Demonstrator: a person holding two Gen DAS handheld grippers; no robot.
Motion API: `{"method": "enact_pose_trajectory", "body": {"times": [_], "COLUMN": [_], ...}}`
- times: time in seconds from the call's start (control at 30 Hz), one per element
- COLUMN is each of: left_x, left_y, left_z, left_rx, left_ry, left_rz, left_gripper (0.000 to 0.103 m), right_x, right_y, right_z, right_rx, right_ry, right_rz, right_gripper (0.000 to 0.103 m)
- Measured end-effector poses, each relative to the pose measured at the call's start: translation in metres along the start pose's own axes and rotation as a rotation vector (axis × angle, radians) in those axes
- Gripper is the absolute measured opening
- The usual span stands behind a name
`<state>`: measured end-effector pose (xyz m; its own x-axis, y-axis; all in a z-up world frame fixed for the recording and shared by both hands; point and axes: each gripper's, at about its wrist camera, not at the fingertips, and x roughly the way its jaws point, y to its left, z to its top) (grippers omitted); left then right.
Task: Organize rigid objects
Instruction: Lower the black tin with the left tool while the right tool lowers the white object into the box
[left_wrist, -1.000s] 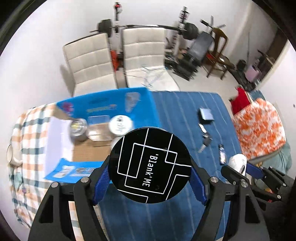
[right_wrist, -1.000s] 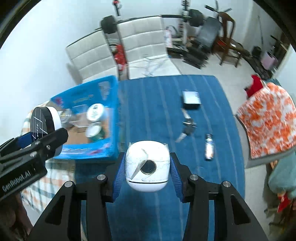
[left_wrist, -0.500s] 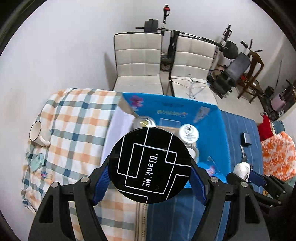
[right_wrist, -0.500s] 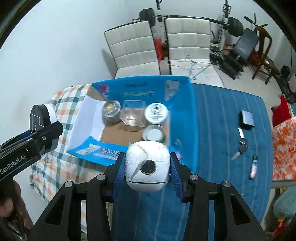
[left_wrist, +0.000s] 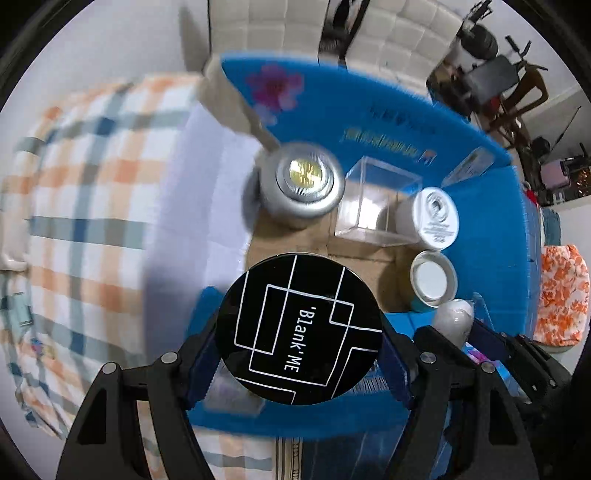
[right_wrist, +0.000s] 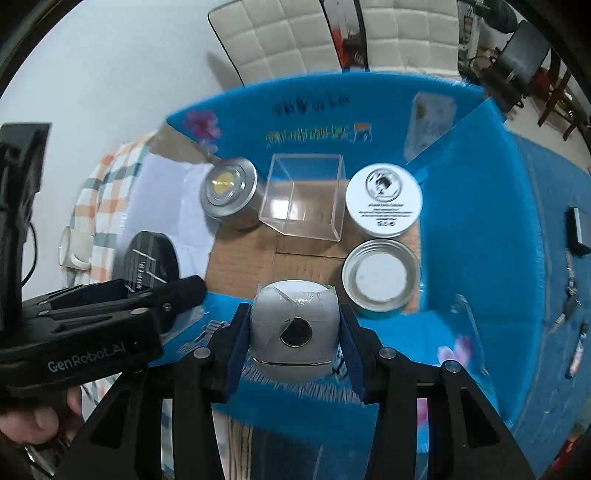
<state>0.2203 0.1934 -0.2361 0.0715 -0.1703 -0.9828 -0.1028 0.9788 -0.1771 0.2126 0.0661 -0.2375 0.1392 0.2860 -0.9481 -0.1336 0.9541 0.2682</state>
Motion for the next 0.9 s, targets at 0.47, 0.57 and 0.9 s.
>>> {"method": "enact_pose_trajectory", "body": {"times": [0.47, 0.57, 0.9], "left_x": [0.058, 0.062, 0.069], "left_y": [-0.012, -0.013, -0.007], "left_z": [0.034, 0.033, 0.020], "left_rx": [0.049, 0.048, 0.026], "left_ry": [0.159, 0.173, 0.221], "left_rz": [0.007, 0.006, 0.003], "left_gripper": [0.074, 0.074, 0.074], "right_x": [0.082, 0.088, 0.103], "right_y": [-0.003, 0.000, 0.004], "right_z": [0.020, 0.022, 0.029], "right_rx": [-0.013, -0.025, -0.011], "right_ry": [0.137, 0.150, 0.213], "right_rz": [-0.007, -0.018, -0.051], "right_gripper": [0.049, 0.049, 0.050]}}
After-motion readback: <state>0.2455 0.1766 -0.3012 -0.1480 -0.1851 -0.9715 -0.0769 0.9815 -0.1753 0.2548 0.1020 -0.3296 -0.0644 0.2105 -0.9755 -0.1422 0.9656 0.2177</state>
